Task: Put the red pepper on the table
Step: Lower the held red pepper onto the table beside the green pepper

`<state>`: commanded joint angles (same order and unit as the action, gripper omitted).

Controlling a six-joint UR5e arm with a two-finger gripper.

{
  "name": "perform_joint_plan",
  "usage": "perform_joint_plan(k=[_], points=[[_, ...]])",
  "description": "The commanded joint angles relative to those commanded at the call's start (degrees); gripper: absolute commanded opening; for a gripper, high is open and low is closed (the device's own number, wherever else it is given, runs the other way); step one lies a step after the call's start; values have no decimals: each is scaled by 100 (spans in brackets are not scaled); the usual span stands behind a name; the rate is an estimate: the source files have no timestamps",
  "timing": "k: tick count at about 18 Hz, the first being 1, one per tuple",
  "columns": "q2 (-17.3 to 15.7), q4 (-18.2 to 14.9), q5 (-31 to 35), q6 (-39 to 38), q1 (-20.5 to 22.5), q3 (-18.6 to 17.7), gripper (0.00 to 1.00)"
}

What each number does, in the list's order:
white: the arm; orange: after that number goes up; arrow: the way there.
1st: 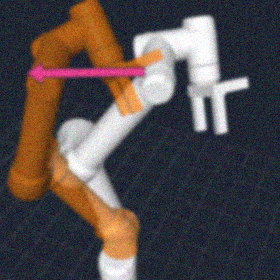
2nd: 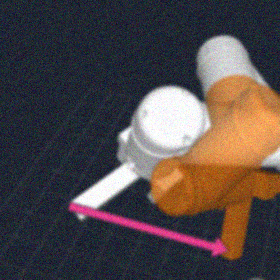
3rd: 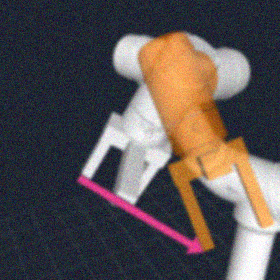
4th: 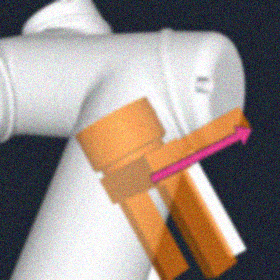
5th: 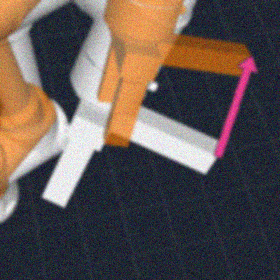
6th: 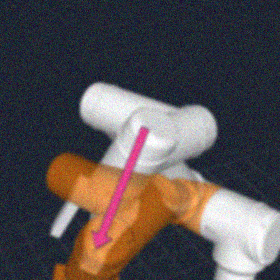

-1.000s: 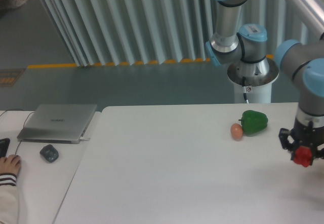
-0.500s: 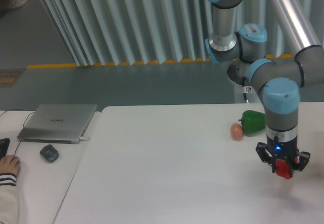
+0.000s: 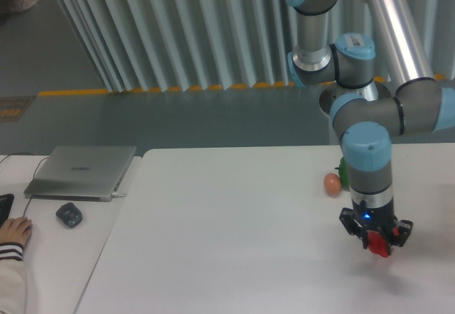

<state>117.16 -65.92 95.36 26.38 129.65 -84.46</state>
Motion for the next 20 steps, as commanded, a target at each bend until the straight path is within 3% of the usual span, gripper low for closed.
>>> perform_joint_plan(k=[4,6,8,9,20], points=[[9,0,123,-71,-106,-53,47],[9,0,123,-62,-97,-53,56],[9,0,114,-45,-97,-35,92],[9,0,132,-62,-89,-35,100],[-96,0,167,208,-71,-35,100]])
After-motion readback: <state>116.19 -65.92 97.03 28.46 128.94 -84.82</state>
